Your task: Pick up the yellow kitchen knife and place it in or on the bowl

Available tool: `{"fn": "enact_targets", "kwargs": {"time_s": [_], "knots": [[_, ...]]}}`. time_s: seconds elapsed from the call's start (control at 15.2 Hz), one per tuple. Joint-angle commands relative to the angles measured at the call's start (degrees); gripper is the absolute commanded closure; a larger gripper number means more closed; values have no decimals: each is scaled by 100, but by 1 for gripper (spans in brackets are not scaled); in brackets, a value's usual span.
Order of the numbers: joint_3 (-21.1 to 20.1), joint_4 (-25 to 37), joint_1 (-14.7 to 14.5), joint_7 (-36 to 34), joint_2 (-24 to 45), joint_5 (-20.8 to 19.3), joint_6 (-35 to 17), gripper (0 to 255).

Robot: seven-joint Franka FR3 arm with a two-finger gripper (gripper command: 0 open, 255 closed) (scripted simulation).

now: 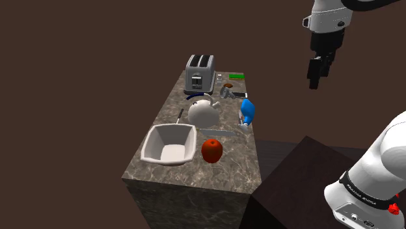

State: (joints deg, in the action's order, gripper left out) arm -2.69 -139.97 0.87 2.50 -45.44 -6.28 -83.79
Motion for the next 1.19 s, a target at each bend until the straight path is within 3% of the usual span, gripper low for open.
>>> {"fn": "enact_targets", "kwargs": {"time_s": [0.0,0.53,1.12], "knots": [[0,0,0,0,0,0,0,0],[135,-242,-212,445,1266,-4,-1711,0],[167,89,-443,964,3052,65,-3387,0]]}}
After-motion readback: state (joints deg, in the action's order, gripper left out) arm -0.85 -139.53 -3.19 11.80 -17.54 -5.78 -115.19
